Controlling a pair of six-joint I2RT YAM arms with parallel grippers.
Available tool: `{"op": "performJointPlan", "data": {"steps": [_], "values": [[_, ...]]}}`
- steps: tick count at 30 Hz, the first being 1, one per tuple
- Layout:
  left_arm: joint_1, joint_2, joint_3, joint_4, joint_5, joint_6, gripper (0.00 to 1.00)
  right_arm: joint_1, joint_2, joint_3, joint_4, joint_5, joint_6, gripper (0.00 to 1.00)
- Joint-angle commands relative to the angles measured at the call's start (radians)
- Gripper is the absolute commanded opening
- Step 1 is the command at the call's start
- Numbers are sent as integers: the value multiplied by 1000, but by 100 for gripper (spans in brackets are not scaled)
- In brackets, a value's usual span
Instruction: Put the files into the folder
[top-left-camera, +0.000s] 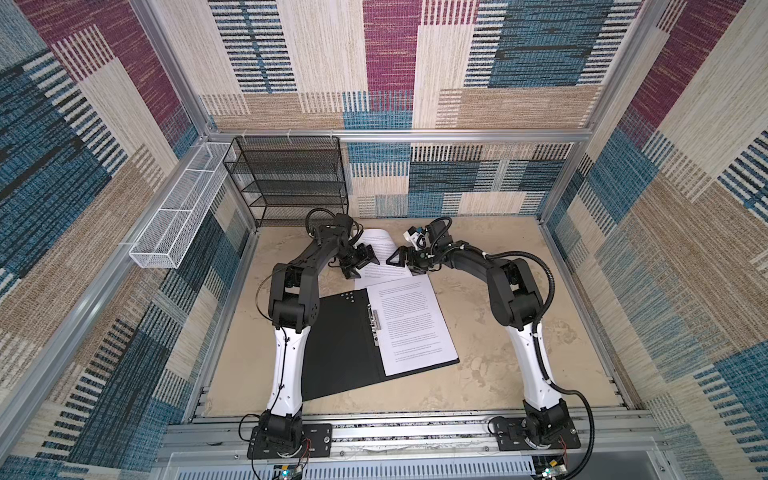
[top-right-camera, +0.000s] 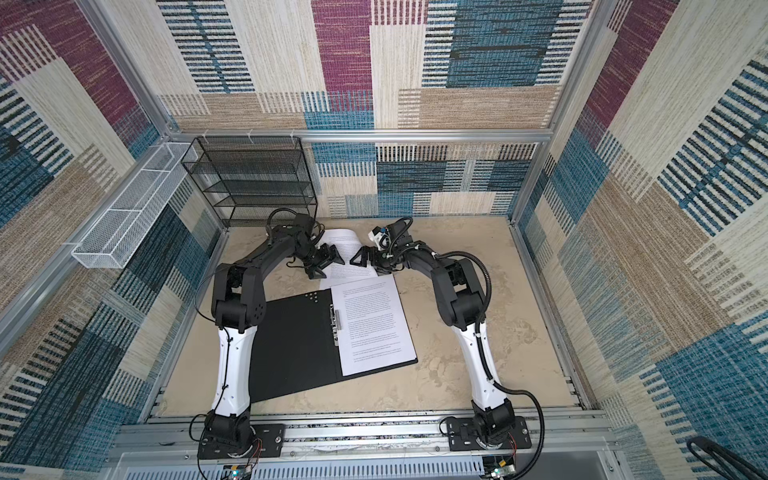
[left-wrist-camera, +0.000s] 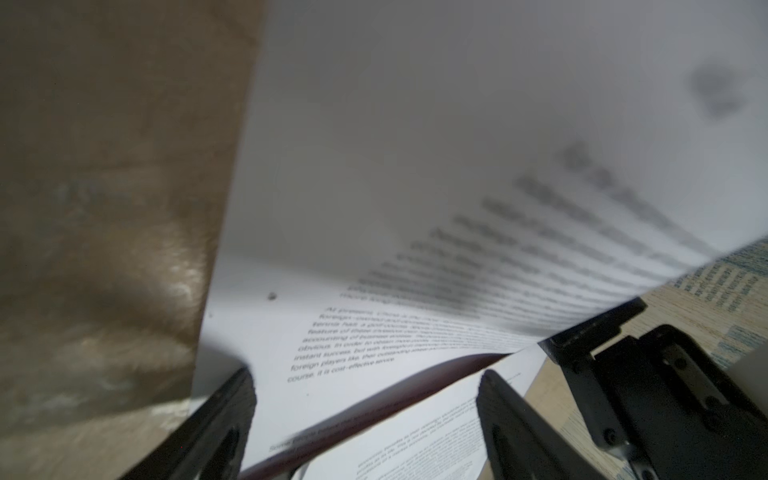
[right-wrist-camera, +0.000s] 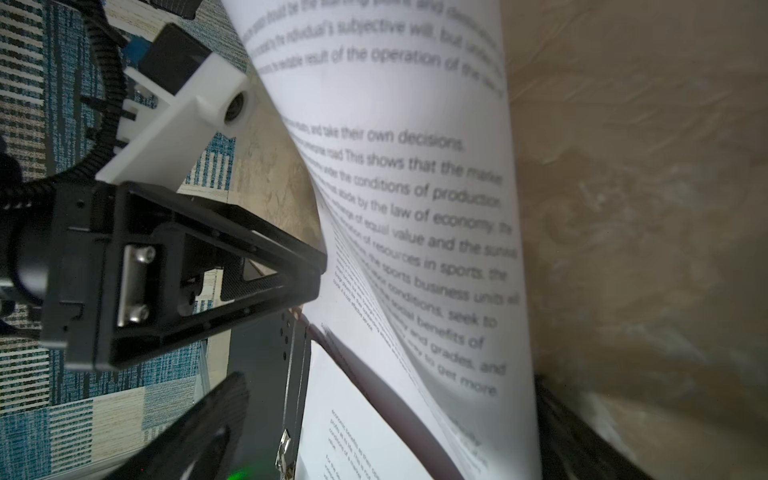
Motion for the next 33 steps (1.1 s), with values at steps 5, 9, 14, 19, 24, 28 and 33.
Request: {"op": "performJointPlan", "data": {"steps": [5,9,14,19,24,28,33], "values": [[-2,54,-19,-50,-87,7,85,-11,-25,-102,7,-57,18,100],[-3,66,-7,-50,-81,5,85,-15,-40,-138,13,-89,4,100],[-3,73,-12,-52,-78,7,85,-21,10,-34,38,-129,14,99],[-5,71,-21,-50,-77,10,85,-20,93,117,33,-159,19,100],[-8,67,-23,-51,-80,13,85,-20,127,208,45,-174,12,100],[-9,73,-22,-51,-79,12,85,-25,184,324,42,-194,24,100],[-9,78,-26,-51,-83,15,85,-24,252,445,20,-236,41,100]]}}
